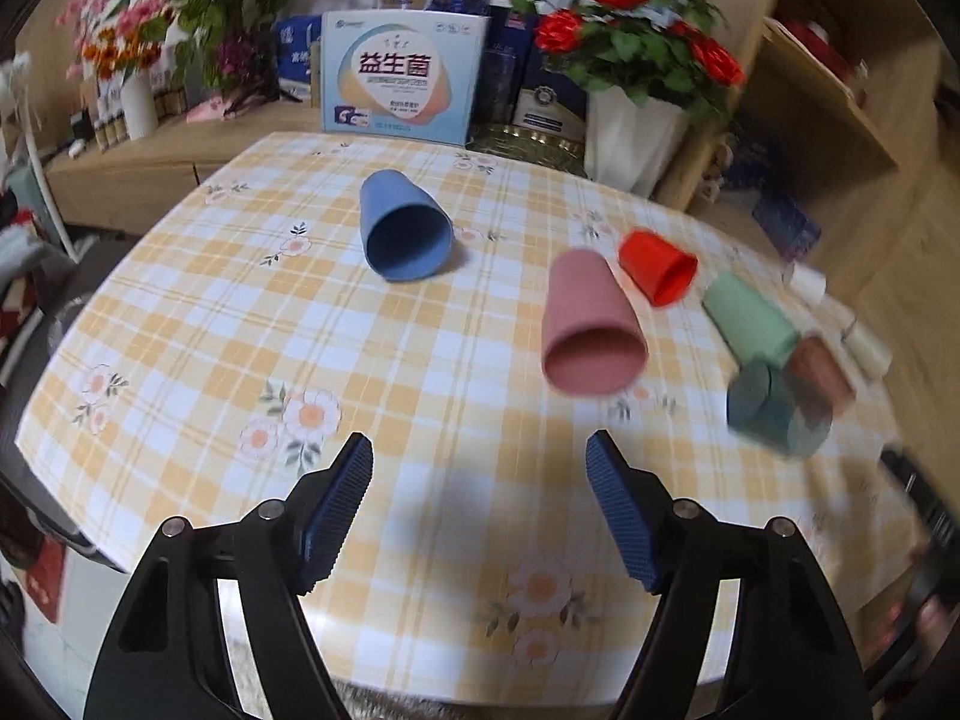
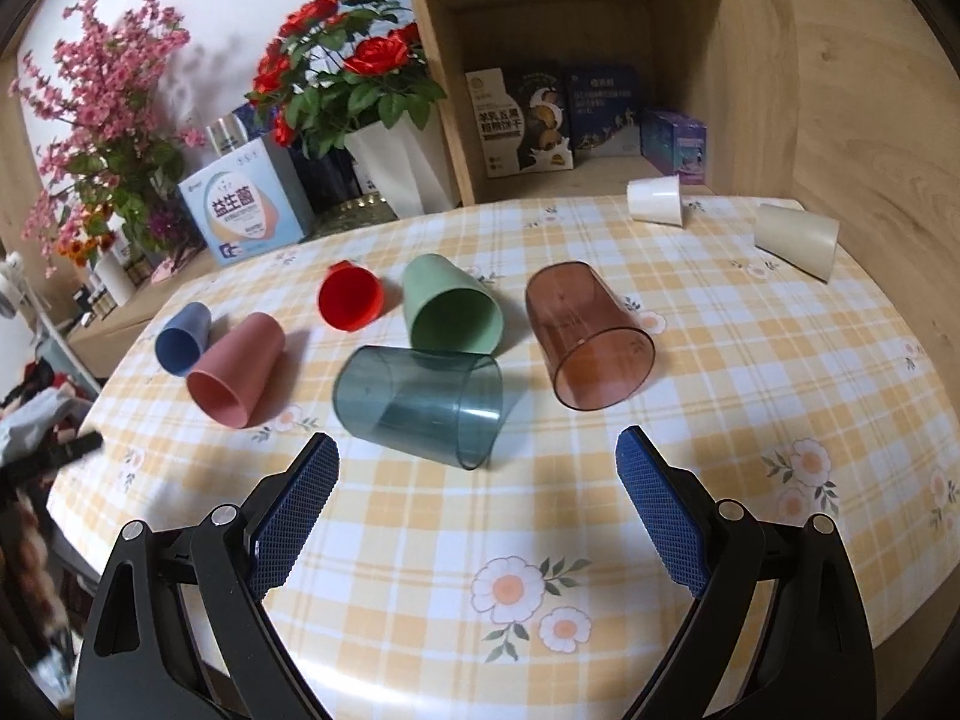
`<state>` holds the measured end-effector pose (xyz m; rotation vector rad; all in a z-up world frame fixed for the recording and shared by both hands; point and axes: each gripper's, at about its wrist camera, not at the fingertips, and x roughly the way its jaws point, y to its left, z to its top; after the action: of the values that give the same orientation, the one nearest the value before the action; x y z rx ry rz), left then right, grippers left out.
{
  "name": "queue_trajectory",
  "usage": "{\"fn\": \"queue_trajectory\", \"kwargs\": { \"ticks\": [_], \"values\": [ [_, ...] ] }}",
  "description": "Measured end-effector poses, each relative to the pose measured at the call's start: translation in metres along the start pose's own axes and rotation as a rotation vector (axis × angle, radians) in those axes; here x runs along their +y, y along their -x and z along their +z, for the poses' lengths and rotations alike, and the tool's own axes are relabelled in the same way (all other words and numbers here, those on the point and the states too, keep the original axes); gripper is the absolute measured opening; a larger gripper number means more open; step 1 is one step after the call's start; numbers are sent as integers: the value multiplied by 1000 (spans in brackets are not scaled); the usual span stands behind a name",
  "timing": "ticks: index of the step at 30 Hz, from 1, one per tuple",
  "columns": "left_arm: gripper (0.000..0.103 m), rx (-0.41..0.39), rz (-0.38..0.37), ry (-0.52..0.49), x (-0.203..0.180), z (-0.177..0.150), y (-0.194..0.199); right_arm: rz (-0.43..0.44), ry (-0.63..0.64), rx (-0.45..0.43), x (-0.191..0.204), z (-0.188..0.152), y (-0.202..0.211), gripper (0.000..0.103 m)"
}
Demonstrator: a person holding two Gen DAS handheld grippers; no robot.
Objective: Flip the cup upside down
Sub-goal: 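Move the left tool to the blue cup and close around it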
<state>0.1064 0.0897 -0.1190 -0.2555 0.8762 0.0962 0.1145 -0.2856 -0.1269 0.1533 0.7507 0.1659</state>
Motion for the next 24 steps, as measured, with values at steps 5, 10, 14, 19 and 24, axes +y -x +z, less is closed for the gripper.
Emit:
{"fn": "queue_trajectory", "kwargs": {
  "ticks": [5,10,14,19,24],
  "values": [
    [77,51,-74,166,32,72,-32,-16,4,17,-6,5,-11,91],
    [82,115,-71,246,59,140,-86,-25,8,35,-5,6,-20,91],
    [82,213,-58,323,79,173,-136,-42,10,54,-7,7,-28,91],
    [82,284,-22,351,88,179,-172,-59,11,65,-9,9,-35,91],
    [80,329,18,313,83,172,-192,-58,17,90,-7,10,-46,91]
  ]
}}
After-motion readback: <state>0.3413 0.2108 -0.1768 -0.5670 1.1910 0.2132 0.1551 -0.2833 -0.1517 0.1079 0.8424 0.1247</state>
